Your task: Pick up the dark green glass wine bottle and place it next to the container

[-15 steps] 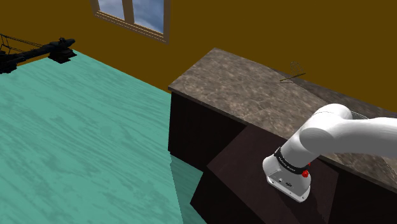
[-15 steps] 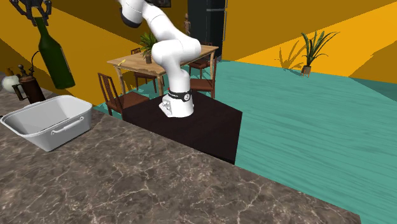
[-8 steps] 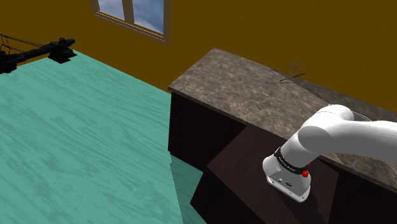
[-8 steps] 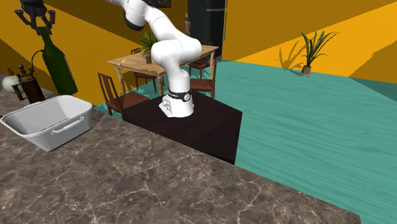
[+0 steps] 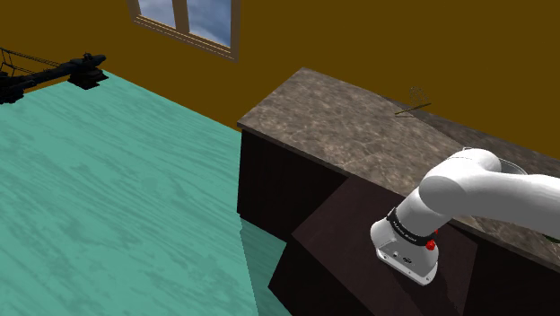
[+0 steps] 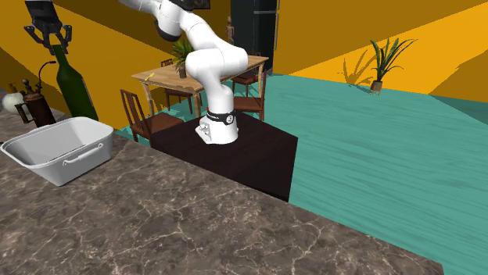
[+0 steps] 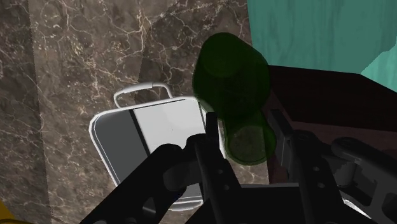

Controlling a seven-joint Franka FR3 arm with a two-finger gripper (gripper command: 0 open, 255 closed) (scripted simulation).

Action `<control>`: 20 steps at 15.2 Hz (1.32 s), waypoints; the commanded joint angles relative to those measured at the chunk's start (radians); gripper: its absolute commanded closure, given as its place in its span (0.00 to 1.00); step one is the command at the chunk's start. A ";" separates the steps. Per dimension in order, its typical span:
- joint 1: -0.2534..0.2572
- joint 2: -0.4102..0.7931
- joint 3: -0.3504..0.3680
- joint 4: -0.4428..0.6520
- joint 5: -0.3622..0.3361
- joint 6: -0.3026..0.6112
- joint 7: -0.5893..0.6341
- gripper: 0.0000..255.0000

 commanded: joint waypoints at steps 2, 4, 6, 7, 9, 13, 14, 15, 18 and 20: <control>-0.020 -0.023 -0.008 -0.047 -0.012 0.026 0.013 1.00; -0.030 -0.037 -0.015 -0.072 -0.020 0.042 0.019 1.00; -0.039 -0.050 -0.023 -0.096 -0.029 0.058 0.025 1.00; -0.043 -0.057 -0.027 -0.107 -0.034 0.065 0.028 1.00; -0.054 -0.074 -0.040 -0.137 -0.047 0.086 0.035 1.00; -0.054 -0.074 -0.040 -0.137 -0.047 0.086 0.035 1.00; -0.054 -0.074 -0.040 -0.137 -0.047 0.086 0.035 1.00; -0.054 -0.074 -0.040 -0.137 -0.047 0.086 0.035 1.00; -0.055 -0.074 -0.040 -0.137 -0.047 0.086 0.035 0.00; -0.055 -0.074 -0.040 -0.137 -0.047 0.086 0.035 0.00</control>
